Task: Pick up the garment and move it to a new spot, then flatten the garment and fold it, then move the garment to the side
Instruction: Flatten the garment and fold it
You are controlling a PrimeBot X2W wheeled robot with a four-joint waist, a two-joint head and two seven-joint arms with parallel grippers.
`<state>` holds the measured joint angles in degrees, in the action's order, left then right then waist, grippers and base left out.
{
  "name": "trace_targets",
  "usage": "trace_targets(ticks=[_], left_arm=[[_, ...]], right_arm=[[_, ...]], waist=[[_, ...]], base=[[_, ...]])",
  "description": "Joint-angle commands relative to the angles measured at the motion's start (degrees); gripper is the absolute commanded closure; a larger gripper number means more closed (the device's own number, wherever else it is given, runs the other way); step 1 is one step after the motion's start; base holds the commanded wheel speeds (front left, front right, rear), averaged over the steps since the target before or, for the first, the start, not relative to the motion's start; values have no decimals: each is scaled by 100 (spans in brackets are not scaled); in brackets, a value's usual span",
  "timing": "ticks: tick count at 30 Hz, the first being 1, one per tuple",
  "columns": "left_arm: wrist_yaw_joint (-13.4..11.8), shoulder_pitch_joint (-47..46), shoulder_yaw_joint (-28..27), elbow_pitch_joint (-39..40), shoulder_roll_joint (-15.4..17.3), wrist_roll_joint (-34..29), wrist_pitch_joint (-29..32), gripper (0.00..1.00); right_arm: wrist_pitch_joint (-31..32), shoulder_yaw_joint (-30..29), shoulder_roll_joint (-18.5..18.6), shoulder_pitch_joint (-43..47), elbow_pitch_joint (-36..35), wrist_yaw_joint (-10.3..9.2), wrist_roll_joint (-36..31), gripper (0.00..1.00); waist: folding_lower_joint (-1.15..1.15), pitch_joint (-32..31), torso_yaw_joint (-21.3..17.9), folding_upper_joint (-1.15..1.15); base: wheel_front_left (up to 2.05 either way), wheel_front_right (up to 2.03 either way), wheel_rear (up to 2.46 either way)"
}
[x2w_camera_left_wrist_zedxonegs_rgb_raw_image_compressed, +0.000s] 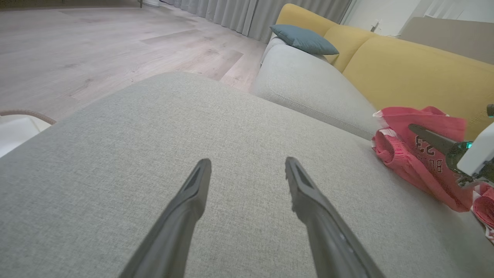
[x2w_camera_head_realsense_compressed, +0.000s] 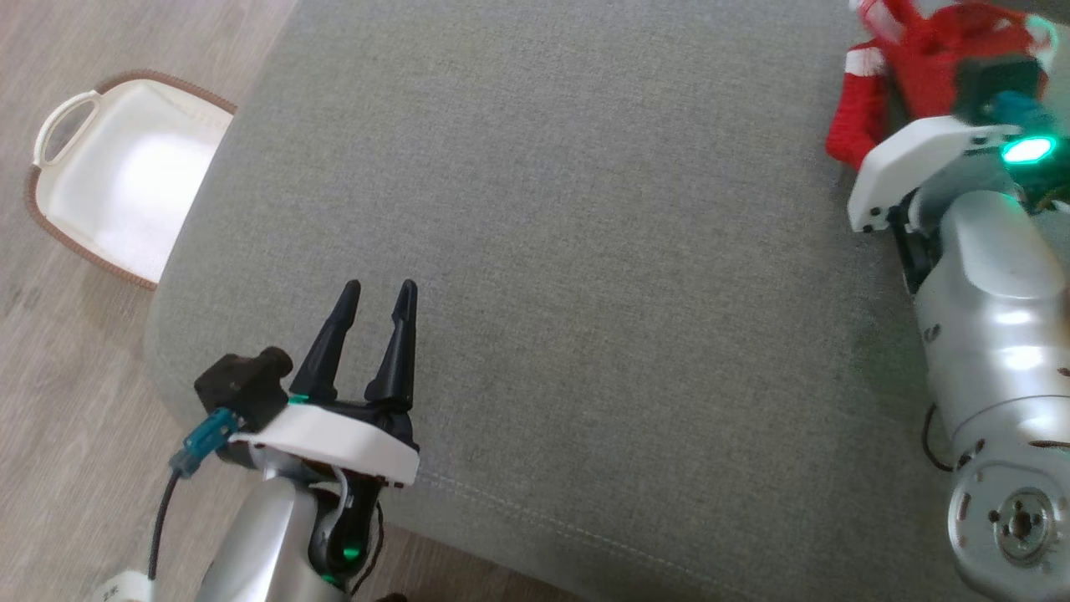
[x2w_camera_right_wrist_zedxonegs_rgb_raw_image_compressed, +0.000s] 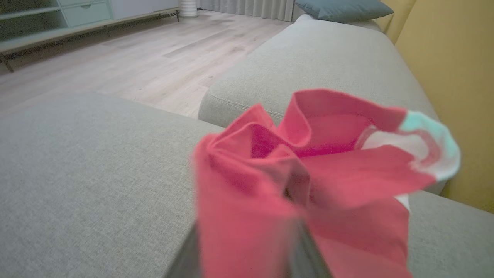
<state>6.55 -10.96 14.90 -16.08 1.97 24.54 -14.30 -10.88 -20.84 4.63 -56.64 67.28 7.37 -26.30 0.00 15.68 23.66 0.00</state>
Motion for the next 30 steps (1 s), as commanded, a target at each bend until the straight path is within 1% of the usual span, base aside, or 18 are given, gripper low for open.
trace_targets(ticks=[1,7,9,12,15,18,21,24,27,29,30], left_arm=[[-14,-230,-137,161,91,61,-70,0],[-24,-260,-97,144,91,95,-70,0],[-24,-269,-82,131,91,105,-70,0],[-28,-275,-77,106,91,105,-70,0],[-31,-268,-102,65,91,71,-70,0],[-27,-273,-173,59,91,-1,-70,0],[-18,-282,-309,101,91,-99,-70,0],[-9,-293,-498,221,91,-201,-70,0],[1,-303,-687,409,91,-279,-70,0],[5,-305,-796,542,91,-253,-70,0],[5,-305,-796,542,91,-253,-70,0]], right_arm=[[-73,171,-148,-49,-178,12,-103,0],[-157,667,-170,-112,-29,12,-585,0],[-143,822,-172,-157,214,12,-532,0],[-85,1165,-173,-190,535,12,-274,0],[-90,1642,-174,-117,648,12,306,0],[-136,2069,-174,-50,663,12,1172,0],[-192,2505,-174,-31,665,12,2132,0],[-269,2906,-175,18,476,12,2821,0],[-341,3113,-175,121,182,12,3159,0],[-381,3086,-174,231,-33,12,3226,0],[-381,3086,-174,231,-33,12,3226,0]], waist=[[0,8,12,0],[0,33,44,0],[0,24,62,0],[0,-13,66,0],[0,-103,9,0],[0,-219,-129,0],[0,-379,-344,0],[0,-547,-632,0],[0,-699,-956,0],[0,-793,-1151,0],[0,-793,-1151,0]], base=[[0,0,0],[0,0,0],[0,0,0],[0,0,0],[0,0,0],[0,0,0],[0,0,0],[0,0,0],[0,0,0],[0,0,0],[0,0,0]])
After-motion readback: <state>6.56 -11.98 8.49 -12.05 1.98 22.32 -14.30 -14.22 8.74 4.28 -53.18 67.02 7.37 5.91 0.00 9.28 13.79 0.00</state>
